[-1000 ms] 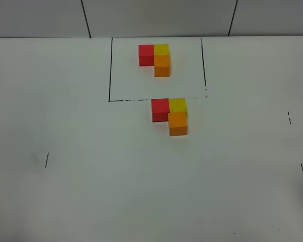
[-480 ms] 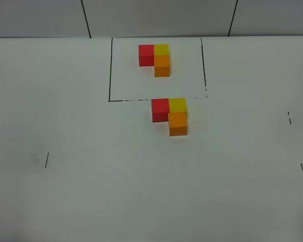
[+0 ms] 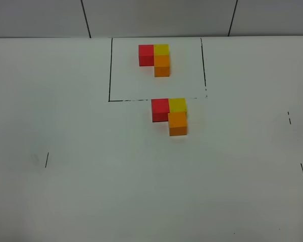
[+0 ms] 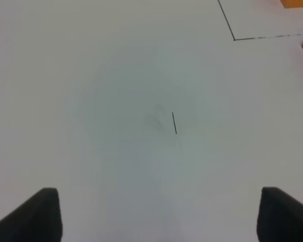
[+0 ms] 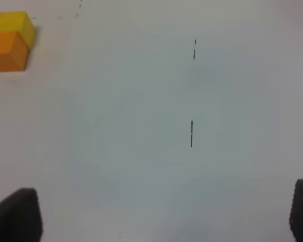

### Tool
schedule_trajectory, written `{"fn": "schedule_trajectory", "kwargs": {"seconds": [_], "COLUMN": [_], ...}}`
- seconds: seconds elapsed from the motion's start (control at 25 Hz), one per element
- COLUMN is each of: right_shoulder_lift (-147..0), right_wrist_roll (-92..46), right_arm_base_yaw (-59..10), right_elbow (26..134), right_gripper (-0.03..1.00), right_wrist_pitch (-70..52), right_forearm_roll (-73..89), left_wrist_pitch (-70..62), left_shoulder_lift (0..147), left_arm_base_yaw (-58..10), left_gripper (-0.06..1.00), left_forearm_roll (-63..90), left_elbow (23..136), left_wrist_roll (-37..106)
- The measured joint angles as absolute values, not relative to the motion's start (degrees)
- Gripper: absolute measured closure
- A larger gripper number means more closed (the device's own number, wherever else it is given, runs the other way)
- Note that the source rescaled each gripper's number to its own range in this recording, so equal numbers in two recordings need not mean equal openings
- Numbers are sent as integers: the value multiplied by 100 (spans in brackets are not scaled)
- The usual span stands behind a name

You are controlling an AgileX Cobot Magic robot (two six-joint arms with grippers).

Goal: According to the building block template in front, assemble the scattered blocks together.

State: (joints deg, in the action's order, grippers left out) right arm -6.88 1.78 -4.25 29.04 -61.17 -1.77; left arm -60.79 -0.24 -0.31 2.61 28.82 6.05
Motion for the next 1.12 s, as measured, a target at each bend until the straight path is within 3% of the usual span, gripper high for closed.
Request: {"fn": "schedule_trajectory", "kwargs": {"seconds": [0.32, 1.12], "right_shoulder_lift": [-60, -60], "right_wrist_roll": [173, 173], "right_arm_base_yaw": [-425, -425], "right_elbow": [2884, 2884], "right_gripper": [-3, 0], "right_wrist_pitch": [-6121, -6121], "right_forearm_roll": [-177, -177], "left_wrist_pitch": [-6079, -6079], "left_shoulder_lift": [-24, -24], "left_arm_base_yaw": [-31, -31], "left_gripper": [20, 20], "left_forearm_roll": [261, 261], "left_elbow": [2882, 2882], "left_wrist_roll": [605, 605]}}
